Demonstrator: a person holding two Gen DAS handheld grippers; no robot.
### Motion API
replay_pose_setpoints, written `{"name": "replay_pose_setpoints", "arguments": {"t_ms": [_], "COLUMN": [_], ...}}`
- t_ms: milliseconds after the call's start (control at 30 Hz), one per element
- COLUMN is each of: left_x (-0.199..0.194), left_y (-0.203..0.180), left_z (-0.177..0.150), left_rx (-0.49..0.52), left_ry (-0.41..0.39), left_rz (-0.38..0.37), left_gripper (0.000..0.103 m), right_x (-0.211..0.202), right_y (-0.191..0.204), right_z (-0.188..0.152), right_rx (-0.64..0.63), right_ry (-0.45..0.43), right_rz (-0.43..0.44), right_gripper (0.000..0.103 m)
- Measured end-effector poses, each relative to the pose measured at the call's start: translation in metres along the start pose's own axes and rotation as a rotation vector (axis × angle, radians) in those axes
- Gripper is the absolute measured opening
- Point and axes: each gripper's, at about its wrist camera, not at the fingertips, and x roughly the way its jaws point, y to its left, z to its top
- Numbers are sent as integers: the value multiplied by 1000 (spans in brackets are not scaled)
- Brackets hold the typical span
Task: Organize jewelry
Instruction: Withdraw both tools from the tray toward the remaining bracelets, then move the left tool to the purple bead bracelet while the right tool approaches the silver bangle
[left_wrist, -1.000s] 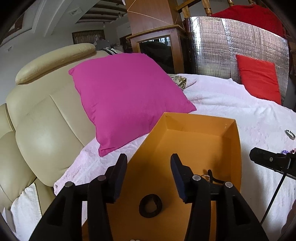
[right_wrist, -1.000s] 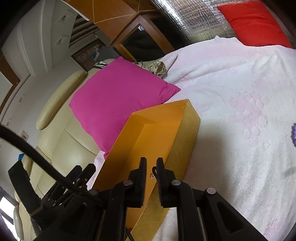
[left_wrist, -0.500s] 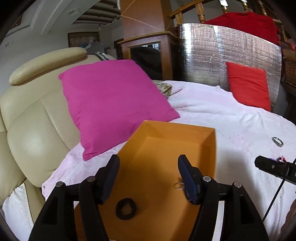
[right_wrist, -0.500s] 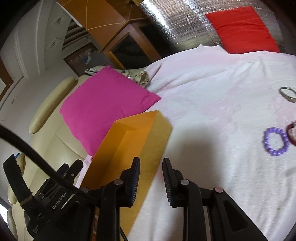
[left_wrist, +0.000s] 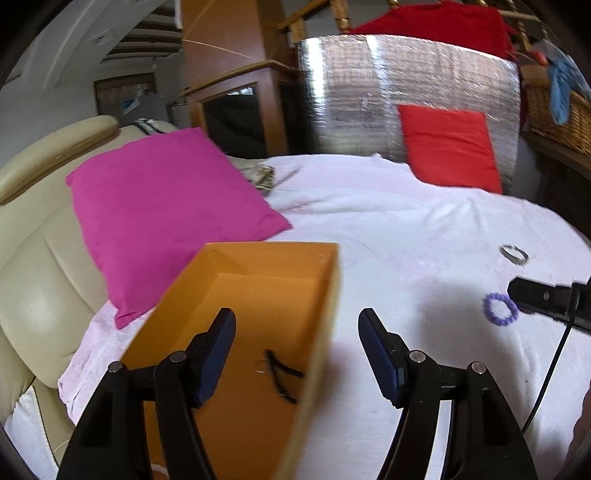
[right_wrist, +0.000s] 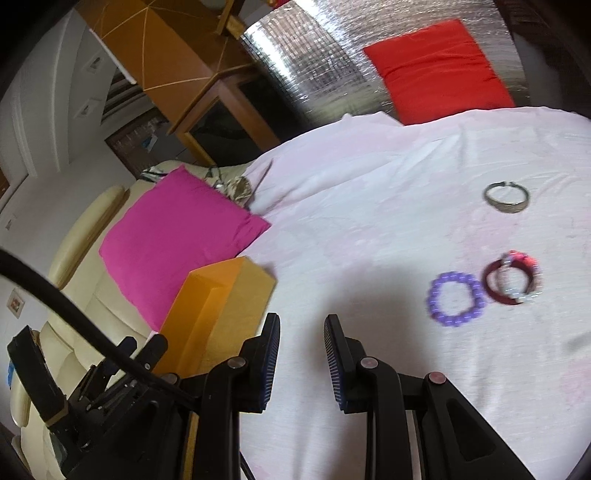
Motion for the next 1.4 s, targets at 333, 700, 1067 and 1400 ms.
{"name": "replay_pose_setpoints", "arguments": {"t_ms": [333, 700, 1067, 1400], "left_x": [-2, -4, -4, 12], "left_y": [-65, -97, -108, -119], "left_z": [-4, -4, -4, -9], "left_rx": [95, 129, 139, 127], "left_ry": [29, 39, 41, 136], "left_rz": [-73, -109, -127, -225], "left_gripper": [70, 70, 70, 70], "right_x": [-43, -66, -70, -68], "right_y": [-63, -97, -108, -122], "right_z": [10, 16, 15, 22], "right_rx": [99, 142, 153, 189], "right_ry": [-59, -87, -88, -91], "right_rz": [-60, -98, -112, -134], "right_gripper": [27, 27, 27, 27]}}
